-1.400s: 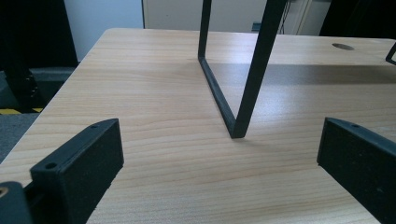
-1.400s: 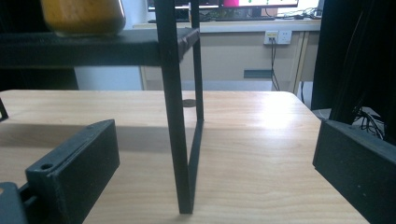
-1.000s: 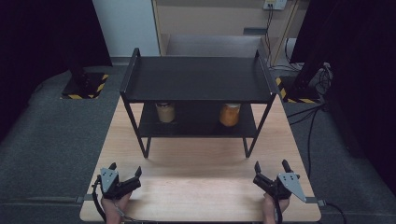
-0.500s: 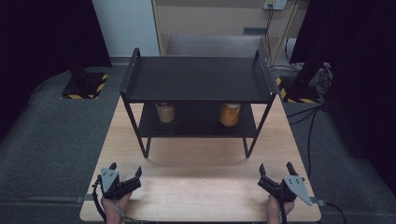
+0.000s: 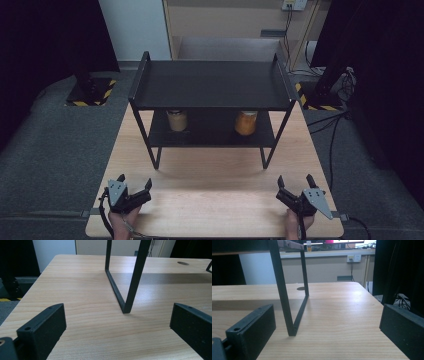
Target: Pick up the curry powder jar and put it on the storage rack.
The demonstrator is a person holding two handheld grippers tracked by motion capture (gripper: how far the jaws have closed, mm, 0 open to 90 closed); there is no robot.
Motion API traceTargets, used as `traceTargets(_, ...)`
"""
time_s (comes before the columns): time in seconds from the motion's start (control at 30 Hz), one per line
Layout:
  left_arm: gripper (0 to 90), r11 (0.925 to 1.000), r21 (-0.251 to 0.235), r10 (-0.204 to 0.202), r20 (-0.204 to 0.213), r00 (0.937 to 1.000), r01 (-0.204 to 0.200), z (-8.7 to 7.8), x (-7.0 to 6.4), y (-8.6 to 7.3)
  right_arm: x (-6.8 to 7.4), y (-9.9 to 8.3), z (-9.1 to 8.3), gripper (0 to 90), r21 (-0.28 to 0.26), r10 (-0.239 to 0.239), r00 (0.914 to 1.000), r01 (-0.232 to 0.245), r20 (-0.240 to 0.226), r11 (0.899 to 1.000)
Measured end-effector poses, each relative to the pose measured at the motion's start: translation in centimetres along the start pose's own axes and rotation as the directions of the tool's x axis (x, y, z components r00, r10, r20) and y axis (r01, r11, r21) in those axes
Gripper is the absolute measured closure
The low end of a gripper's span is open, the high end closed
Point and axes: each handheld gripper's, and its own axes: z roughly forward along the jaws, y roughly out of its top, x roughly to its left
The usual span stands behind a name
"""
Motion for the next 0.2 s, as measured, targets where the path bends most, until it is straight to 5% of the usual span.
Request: traceTargets(0.2, 0.0, 1.0000, -0.002, 0.004, 0.003, 1.0000, -0.004, -0.02, 0.03, -0.03, -0.08, -0.05, 0.08, 0.7, 0.005, 0.002, 1.0000, -0.002, -0.004, 1.000)
